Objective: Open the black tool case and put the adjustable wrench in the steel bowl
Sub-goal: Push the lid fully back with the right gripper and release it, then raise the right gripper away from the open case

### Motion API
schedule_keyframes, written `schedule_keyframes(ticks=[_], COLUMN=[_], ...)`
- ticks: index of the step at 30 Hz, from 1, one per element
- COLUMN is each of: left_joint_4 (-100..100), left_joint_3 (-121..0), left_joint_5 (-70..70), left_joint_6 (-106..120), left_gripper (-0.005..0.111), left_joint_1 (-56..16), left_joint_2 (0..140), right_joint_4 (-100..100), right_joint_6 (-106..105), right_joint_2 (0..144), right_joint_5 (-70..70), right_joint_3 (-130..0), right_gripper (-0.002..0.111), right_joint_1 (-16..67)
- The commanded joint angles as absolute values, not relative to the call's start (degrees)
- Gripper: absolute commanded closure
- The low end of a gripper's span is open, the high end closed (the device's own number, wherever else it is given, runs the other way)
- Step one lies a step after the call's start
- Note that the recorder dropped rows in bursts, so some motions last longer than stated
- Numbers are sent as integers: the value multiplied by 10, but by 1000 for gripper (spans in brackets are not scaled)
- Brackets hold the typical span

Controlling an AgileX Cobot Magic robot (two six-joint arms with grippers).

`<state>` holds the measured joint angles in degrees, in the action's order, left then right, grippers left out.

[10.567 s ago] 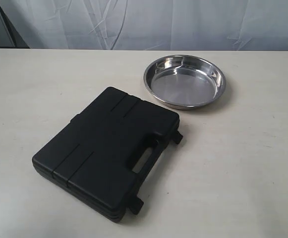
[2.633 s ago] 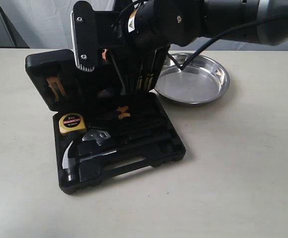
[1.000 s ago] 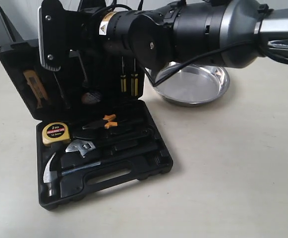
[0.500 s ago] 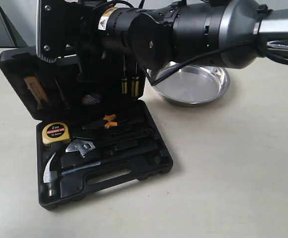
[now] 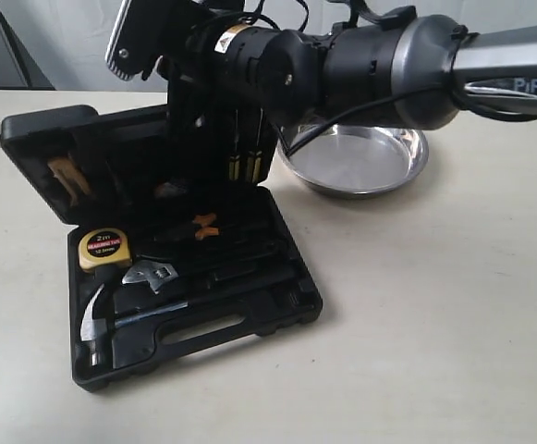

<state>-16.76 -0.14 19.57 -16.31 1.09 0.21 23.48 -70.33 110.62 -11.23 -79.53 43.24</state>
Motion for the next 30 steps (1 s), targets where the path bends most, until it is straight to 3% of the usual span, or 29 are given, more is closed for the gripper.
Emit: schedule_keyframes(ticks=[1,16,30], left_joint_4=[-168,-168,-168], left_joint_3=[0,0,0], left_joint_5=[193,193,193], left_joint_6=[-164,-164,-164], left_gripper=[107,107,107], left_joint_1=[10,10,10], left_joint_2=[0,0,0], right_joint_4=[237,262,304], right_joint_6=[-705,-643,-627], right_joint_2=[1146,1197,1197], right_joint_5=[-115,-164,-96], right_joint_3=[-797,-893,-952], right_gripper=[83,83,83], right_joint_1=[423,401,371])
